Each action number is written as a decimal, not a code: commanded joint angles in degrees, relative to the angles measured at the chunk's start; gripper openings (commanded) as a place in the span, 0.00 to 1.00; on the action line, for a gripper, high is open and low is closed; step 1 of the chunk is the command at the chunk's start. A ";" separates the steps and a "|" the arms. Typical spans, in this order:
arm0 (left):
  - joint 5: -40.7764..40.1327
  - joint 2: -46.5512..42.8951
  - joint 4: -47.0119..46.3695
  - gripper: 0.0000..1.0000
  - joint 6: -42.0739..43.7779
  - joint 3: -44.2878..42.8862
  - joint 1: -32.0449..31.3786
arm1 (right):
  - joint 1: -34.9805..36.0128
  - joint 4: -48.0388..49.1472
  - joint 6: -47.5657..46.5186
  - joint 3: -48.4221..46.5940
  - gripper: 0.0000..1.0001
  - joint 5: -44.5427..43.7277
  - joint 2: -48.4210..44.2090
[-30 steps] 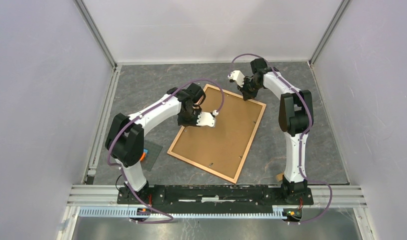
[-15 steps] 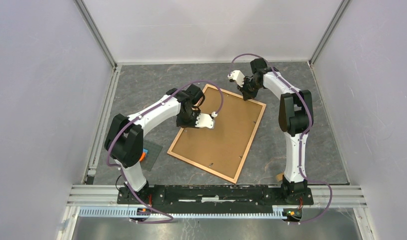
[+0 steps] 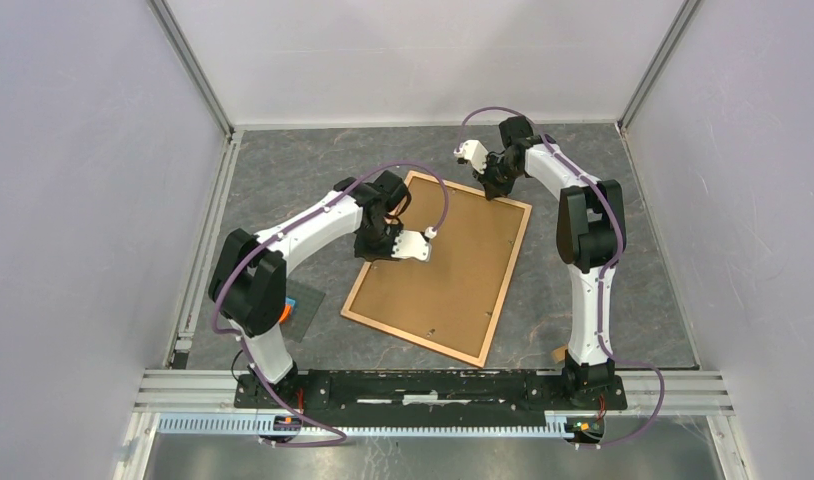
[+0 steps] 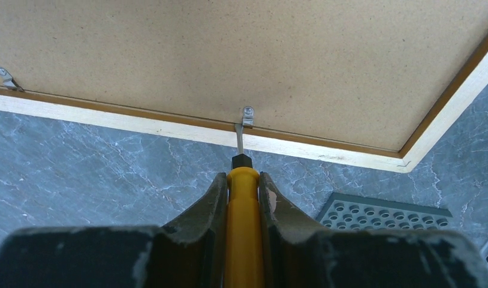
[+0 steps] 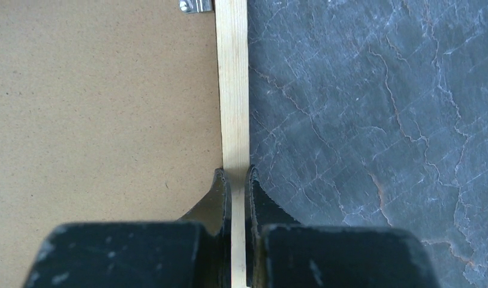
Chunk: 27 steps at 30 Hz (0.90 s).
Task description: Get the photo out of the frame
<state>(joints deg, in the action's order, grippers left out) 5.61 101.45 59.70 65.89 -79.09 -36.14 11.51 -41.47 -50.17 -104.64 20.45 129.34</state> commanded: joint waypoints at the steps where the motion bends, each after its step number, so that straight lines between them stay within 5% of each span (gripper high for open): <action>1: 6.64 -1.16 8.28 0.02 -1.07 1.70 -1.19 | -0.02 3.22 2.04 1.83 0.00 -3.03 3.91; 27: 15.06 -2.04 5.76 0.02 -8.28 3.51 -3.70 | -0.06 4.14 4.53 3.36 0.00 -3.36 3.93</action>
<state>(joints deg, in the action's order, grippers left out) 8.43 99.11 59.66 63.96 -76.01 -38.39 11.53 -40.12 -48.71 -104.14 20.45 129.36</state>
